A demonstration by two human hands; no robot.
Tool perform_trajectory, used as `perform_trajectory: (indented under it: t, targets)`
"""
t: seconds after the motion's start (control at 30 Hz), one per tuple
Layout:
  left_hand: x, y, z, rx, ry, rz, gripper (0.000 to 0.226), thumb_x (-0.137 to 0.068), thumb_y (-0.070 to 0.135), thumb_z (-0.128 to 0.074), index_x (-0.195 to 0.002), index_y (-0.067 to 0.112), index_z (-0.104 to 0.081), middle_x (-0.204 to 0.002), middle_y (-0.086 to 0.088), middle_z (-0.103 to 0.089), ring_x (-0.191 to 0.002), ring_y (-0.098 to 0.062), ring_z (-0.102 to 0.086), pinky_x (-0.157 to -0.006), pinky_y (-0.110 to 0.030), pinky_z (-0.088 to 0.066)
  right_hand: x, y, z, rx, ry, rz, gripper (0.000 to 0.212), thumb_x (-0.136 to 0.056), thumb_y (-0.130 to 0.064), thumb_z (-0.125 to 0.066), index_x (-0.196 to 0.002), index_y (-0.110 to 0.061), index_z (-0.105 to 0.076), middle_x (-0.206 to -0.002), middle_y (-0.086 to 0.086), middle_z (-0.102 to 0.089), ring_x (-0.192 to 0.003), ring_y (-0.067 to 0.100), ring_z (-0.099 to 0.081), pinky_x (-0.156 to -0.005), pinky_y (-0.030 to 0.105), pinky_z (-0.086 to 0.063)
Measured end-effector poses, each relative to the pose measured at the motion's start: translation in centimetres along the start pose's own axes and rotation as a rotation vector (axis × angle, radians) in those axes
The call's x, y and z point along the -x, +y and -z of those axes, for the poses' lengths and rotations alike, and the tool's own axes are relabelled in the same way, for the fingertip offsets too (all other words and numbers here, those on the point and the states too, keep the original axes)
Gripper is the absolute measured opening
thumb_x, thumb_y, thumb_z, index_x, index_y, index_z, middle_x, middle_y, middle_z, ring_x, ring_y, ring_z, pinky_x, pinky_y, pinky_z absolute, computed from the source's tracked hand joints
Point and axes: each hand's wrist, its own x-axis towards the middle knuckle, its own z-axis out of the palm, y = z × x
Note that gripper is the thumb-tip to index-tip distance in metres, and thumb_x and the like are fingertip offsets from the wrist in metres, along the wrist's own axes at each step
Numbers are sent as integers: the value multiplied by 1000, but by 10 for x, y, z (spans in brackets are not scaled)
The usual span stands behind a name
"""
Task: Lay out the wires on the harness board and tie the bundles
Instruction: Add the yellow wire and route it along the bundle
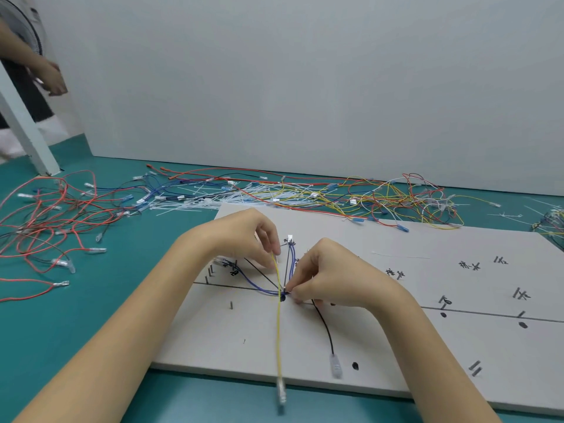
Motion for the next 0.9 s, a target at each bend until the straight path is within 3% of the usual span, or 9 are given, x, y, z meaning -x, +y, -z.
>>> perform_trajectory:
  t: [0.07, 0.27, 0.4, 0.53, 0.6, 0.67, 0.77, 0.9]
  targets:
    - [1, 3, 0, 17, -19, -33, 13, -69, 27, -85, -76, 30, -75, -83, 7, -73, -65, -6, -59, -77, -36, -54, 0, 0, 0, 20, 19, 13, 17, -72, -3, -63, -74, -13, -76, -55, 4, -63, -42, 10, -49, -40, 17, -37]
    - [2, 7, -2, 64, -65, -79, 5, -81, 24, -77, -77, 26, -76, -56, 16, -61, -53, 0, -49, -58, -18, -39, 0, -3, -1, -3, 44, 48, 21, -70, 3, -60, -74, -15, -68, -59, 4, -65, -41, 9, -50, -38, 14, -36]
    - [5, 9, -1, 75, -88, -55, 7, -85, 25, -71, -84, 23, -78, -66, 10, -69, -62, -5, -55, -65, -25, -44, -2, -3, -2, -24, 56, 72, 30, -71, 4, -64, -78, -22, -50, -56, -3, -63, -44, 13, -52, -42, 19, -39]
    - [8, 13, -3, 78, -130, -39, 14, -87, 16, -65, -82, 19, -77, -77, 1, -75, -70, -7, -66, -82, -37, -53, -1, -3, -3, -27, 39, 107, 22, -73, 2, -65, -80, -17, -56, -63, 4, -66, -47, 12, -55, -48, 23, -45]
    - [8, 15, -5, 75, -132, -37, 21, -87, 9, -60, -79, 18, -77, -78, -2, -75, -68, -7, -66, -77, -36, -53, -1, -4, -3, -29, 31, 114, 20, -74, 2, -67, -80, -16, -59, -62, 2, -67, -47, 13, -57, -50, 26, -48]
    - [9, 17, -7, 92, -154, -26, 25, -87, 5, -55, -78, 15, -76, -75, -2, -75, -65, -8, -66, -66, -23, -50, -2, -4, -4, -35, 39, 110, 21, -73, 1, -70, -77, -15, -58, -59, -1, -65, -46, 14, -57, -49, 27, -48]
    - [9, 19, -9, 104, -208, -4, 26, -89, 4, -50, -83, 10, -75, -75, 1, -75, -67, -10, -70, -60, -15, -45, -1, -4, -6, -64, 60, 87, 24, -71, 1, -71, -71, -15, -53, -56, -5, -61, -44, 13, -59, -40, 21, -42]
    - [7, 19, -11, 98, -203, -9, 26, -88, 4, -50, -81, 10, -75, -74, -1, -75, -65, -9, -69, -57, -13, -45, 0, -5, -5, -139, 8, 73, 21, -72, 6, -69, -74, -10, -56, -62, 12, -65, -48, 20, -63, -42, 24, -46]
